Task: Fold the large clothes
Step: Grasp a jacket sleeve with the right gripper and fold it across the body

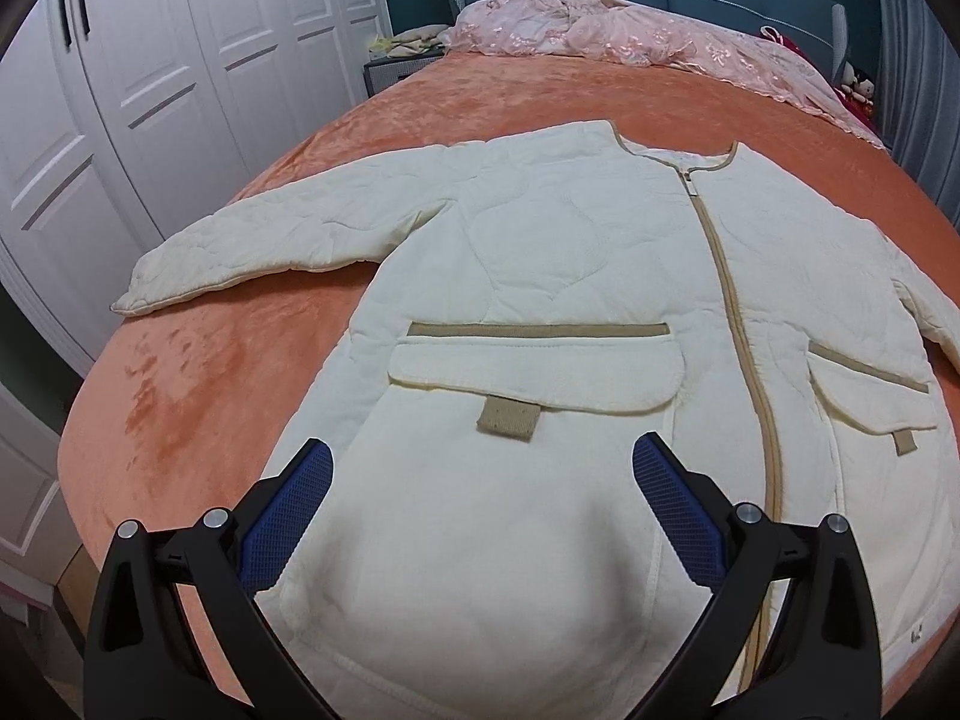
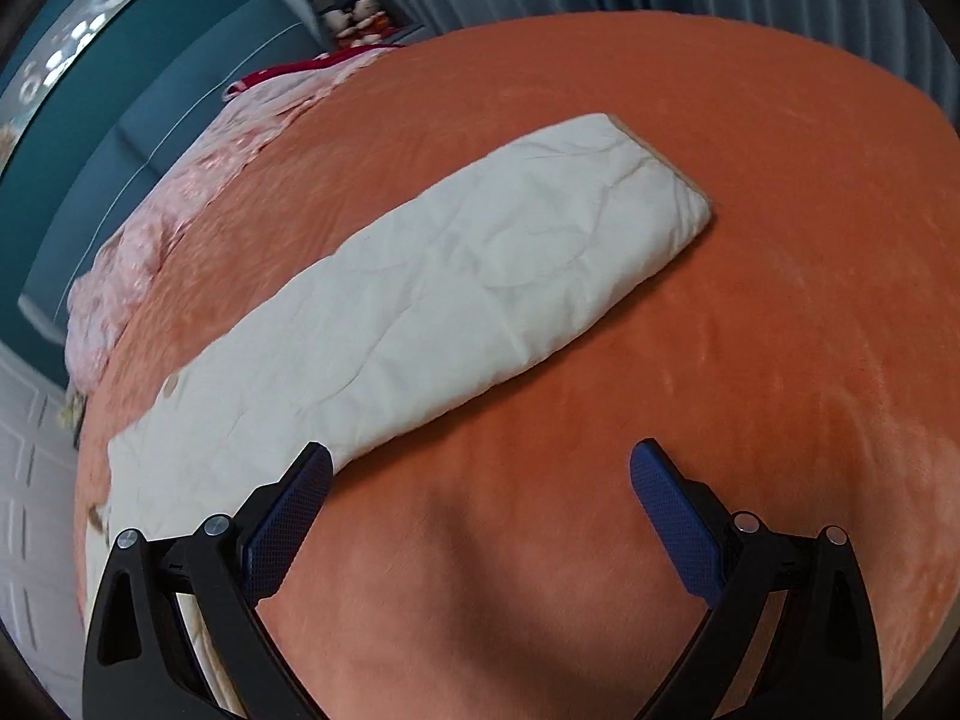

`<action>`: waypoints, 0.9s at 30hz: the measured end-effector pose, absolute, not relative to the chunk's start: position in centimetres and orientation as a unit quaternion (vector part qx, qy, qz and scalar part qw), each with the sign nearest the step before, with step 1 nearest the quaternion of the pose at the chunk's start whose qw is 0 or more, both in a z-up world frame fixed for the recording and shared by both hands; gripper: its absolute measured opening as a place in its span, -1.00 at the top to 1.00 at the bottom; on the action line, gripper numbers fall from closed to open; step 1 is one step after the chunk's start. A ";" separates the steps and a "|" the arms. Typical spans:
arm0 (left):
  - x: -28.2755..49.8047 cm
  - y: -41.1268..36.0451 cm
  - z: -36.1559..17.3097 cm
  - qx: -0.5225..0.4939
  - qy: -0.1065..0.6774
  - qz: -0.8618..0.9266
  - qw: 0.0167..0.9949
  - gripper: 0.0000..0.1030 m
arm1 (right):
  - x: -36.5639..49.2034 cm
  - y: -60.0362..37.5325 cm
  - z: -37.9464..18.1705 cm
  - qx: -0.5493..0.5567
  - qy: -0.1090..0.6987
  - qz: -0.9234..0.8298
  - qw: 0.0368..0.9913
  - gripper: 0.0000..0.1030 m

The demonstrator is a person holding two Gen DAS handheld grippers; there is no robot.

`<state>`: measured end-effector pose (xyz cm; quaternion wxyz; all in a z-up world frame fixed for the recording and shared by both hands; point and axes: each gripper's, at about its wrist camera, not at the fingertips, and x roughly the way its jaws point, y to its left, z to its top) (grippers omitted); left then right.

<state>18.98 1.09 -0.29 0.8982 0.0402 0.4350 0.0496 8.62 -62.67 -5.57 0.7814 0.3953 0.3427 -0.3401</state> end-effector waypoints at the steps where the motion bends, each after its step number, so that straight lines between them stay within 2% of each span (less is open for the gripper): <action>1: 19.4 1.1 -0.6 0.042 0.437 0.053 0.897 -0.90 | 8.8 -63.8 -6.1 0.407 0.337 -0.347 0.775 -0.90; 4: 20.5 1.2 -1.3 0.037 0.443 0.062 0.894 -0.90 | 9.6 -66.1 -6.4 0.419 0.308 -0.356 0.776 -0.90; 6: 21.0 1.3 -1.7 0.031 0.447 0.068 0.891 -0.90 | 10.5 -67.7 -6.5 0.436 0.288 -0.355 0.775 -0.69; 7: 21.2 1.4 -1.9 0.028 0.448 0.070 0.891 -0.90 | 11.1 -68.2 -6.5 0.447 0.281 -0.352 0.773 -0.39; 10: 21.7 1.6 -2.3 0.028 0.451 0.074 0.889 -0.90 | 13.9 -68.6 -5.4 0.458 0.275 -0.346 0.771 0.68; 14: 22.4 2.3 -2.6 0.032 0.451 0.087 0.887 -0.90 | 21.0 -62.0 1.5 0.374 0.259 -0.262 0.851 0.74; 19: 22.9 4.2 -2.4 0.007 0.451 0.106 0.886 -0.90 | 30.2 -43.3 8.7 0.265 0.268 -0.007 0.926 0.71; 21: 22.8 5.2 -2.2 -0.013 0.453 0.106 0.885 -0.90 | 32.4 -34.6 8.8 0.230 0.295 0.097 0.922 0.58; 23: 22.9 6.2 -1.8 -0.039 0.456 0.097 0.884 -0.90 | 33.0 -27.3 7.9 0.194 0.320 0.160 0.914 0.10; 25: 23.1 6.9 -1.2 -0.069 0.456 0.071 0.884 -0.90 | 32.0 -22.4 7.1 0.167 0.321 0.187 0.913 -0.11; 27: 23.7 7.5 -0.6 -0.103 0.454 0.047 0.884 -0.90 | 30.5 -20.6 6.1 0.161 0.319 0.189 0.915 -0.17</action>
